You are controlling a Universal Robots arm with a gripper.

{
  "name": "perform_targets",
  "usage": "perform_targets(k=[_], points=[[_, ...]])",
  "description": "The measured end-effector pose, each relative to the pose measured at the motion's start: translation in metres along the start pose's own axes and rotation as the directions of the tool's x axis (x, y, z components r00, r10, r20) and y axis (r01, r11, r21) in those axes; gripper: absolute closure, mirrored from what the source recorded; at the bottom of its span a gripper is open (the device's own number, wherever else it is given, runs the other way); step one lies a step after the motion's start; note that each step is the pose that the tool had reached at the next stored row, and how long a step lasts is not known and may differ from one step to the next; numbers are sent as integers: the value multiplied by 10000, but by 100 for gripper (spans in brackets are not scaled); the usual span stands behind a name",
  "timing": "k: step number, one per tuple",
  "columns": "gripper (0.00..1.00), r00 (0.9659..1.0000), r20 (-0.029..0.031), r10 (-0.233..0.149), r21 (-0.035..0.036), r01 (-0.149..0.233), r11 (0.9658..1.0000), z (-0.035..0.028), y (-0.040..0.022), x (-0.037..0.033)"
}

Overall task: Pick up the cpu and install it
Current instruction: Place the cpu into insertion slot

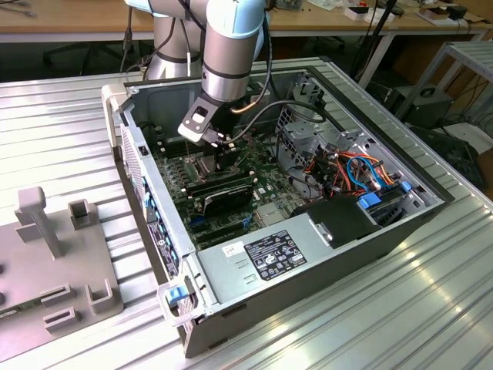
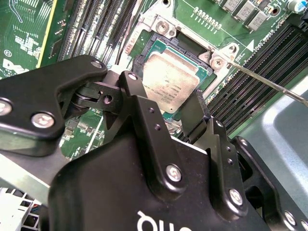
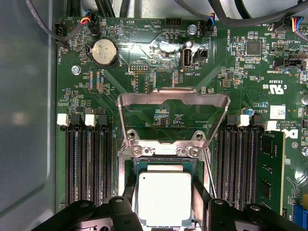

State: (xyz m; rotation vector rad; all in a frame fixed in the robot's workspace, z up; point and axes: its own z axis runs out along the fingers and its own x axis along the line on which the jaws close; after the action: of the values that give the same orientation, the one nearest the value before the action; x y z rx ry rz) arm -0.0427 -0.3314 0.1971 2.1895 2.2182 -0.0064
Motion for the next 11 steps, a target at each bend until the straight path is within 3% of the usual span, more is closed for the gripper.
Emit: perform_targets(k=[11], points=[[45,10000,2,0,1,0,10000,-1,0,5]])
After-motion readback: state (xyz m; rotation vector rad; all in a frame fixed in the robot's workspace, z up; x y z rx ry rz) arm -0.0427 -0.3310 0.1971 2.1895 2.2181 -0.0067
